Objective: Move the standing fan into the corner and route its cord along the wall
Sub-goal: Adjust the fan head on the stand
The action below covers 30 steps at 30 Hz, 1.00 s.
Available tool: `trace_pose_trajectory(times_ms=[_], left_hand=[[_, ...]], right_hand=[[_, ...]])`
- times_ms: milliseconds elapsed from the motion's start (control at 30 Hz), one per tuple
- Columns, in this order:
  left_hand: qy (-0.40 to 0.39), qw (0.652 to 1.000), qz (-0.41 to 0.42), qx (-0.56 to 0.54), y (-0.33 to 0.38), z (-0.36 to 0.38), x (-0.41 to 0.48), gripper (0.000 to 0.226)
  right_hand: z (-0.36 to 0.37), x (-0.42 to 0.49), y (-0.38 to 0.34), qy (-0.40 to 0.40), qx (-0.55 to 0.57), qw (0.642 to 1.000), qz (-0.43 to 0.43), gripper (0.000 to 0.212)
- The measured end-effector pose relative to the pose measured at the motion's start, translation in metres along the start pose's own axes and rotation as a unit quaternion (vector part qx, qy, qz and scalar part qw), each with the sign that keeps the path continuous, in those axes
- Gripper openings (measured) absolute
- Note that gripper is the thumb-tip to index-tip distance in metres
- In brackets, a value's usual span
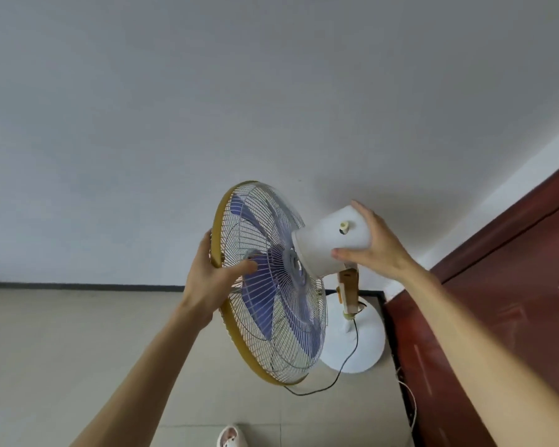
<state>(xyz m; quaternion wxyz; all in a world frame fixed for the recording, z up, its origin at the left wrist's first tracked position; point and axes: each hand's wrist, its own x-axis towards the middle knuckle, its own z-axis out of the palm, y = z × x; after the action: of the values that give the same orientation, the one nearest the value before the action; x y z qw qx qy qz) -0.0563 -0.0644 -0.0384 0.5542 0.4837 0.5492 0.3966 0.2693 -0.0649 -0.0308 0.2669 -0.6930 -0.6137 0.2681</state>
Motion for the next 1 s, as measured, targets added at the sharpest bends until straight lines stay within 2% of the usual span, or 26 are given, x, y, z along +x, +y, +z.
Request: trace_pose_trajectory(times_ms=[67, 167, 233, 400, 500, 567, 600, 667, 733, 800, 833, 900, 967, 1000], left_hand=[[0.011, 1.000, -0.015, -0.001, -0.003, -0.021, -0.002, 0.084], [0.005, 1.000, -0.012, 0.006, -0.006, -0.050, -0.004, 0.084], [0.004, 1.000, -0.017, 0.013, -0.006, -0.069, -0.003, 0.081], [0.036, 0.998, -0.049, 0.026, -0.007, -0.102, 0.008, 0.068], [0.061, 0.996, -0.058, 0.023, -0.007, -0.111, 0.010, 0.073], [0.105, 0.990, -0.065, 0.073, -0.006, -0.110, 0.008, 0.078], [0.146, 0.978, -0.063, 0.134, -0.005, -0.107, 0.007, 0.079], [0.236, 0.938, 0.005, 0.254, -0.002, -0.093, -0.006, 0.073], [0.275, 0.901, 0.156, 0.296, 0.002, -0.069, -0.027, 0.054], [0.219, 0.897, 0.239, 0.302, -0.003, -0.037, -0.047, 0.034], [0.159, 0.914, 0.231, 0.294, -0.009, -0.019, -0.054, 0.028], [0.018, 0.949, 0.141, 0.282, -0.027, 0.017, -0.059, 0.035], [-0.098, 0.959, 0.013, 0.267, -0.048, 0.056, -0.048, 0.058], [-0.129, 0.961, -0.053, 0.240, -0.056, 0.071, -0.038, 0.070]], right_hand=[[0.006, 0.015, -0.007, -0.041, 0.020, 0.999, 0.006, 0.109], [0.017, 0.026, -0.020, -0.143, 0.068, 0.987, 0.028, 0.103], [0.030, 0.031, -0.031, -0.181, 0.048, 0.982, 0.020, 0.100], [0.062, 0.033, -0.053, -0.178, -0.026, 0.983, -0.025, 0.095], [0.077, 0.033, -0.061, -0.159, -0.038, 0.986, -0.034, 0.093], [0.083, 0.035, -0.065, -0.149, -0.049, 0.987, -0.039, 0.091], [0.086, 0.036, -0.067, -0.148, -0.055, 0.987, -0.039, 0.091], [0.088, 0.040, -0.070, -0.148, -0.064, 0.986, -0.038, 0.091], [0.087, 0.043, -0.072, -0.145, -0.060, 0.987, -0.027, 0.093], [0.084, 0.046, -0.072, -0.144, -0.053, 0.988, -0.016, 0.095], [0.082, 0.047, -0.071, -0.142, -0.052, 0.988, -0.011, 0.095], [0.078, 0.050, -0.072, -0.139, -0.046, 0.989, -0.005, 0.094], [0.073, 0.051, -0.072, -0.142, -0.049, 0.989, 0.000, 0.096], [0.071, 0.051, -0.073, -0.146, -0.055, 0.988, -0.002, 0.098]])
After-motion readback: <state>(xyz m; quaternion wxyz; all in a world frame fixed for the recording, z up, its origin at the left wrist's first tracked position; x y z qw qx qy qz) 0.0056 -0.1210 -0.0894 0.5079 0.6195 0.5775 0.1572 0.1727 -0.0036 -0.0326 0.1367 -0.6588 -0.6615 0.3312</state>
